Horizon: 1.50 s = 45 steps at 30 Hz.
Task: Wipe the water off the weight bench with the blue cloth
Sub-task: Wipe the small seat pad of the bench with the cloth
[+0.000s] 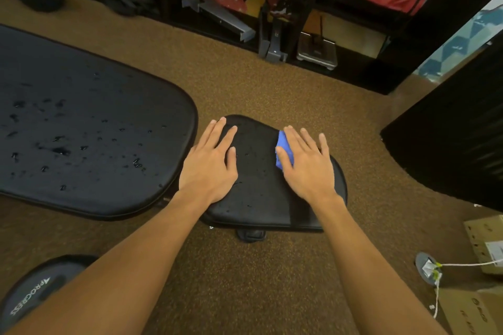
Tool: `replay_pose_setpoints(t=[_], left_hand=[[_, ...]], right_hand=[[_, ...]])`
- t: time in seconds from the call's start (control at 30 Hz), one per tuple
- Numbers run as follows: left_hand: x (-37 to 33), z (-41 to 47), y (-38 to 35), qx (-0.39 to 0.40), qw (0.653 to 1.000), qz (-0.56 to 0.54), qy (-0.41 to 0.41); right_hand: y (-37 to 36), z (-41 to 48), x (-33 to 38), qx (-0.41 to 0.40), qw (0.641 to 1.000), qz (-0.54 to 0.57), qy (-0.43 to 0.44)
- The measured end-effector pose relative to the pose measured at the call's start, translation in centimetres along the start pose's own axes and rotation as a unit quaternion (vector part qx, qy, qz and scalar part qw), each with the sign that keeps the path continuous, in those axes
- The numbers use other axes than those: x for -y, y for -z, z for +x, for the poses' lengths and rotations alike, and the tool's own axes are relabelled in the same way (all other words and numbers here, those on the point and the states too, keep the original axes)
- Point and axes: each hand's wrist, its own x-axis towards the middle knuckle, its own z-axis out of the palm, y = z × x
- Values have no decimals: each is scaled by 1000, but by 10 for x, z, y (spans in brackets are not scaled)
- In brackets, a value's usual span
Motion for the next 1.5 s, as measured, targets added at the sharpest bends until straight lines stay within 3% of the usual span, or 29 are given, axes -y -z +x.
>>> replay_pose_setpoints(t=[0.1,0.27,0.43,0.63,0.87,1.07,1.27,1.5], left_hand=[[1,1,-1,-6,1000,1,-2],[2,1,-3,-11,1000,-1,-7],[2,1,-2,-8,1000,-1,-4],[1,0,-2,-7,1000,-9,-1],[1,0,-1,-8,1000,-24,5],[1,-1,-1,-21,999,-44,10],[-2,-3,3,-19,997,-59,42],[-2,-3,1,-32,995,-72,68]], right_hand=[[-8,13,21,-7,998,50,-28],[-8,-17,24,8,997,60,56],[-12,10,30,-19,996,67,-51],[-10,4,39,3,994,76,77],[-16,31,49,-28,996,65,-56],[-11,14,42,0,991,83,109],[-19,40,51,-21,996,78,-33],[-14,27,40,6,987,87,134]])
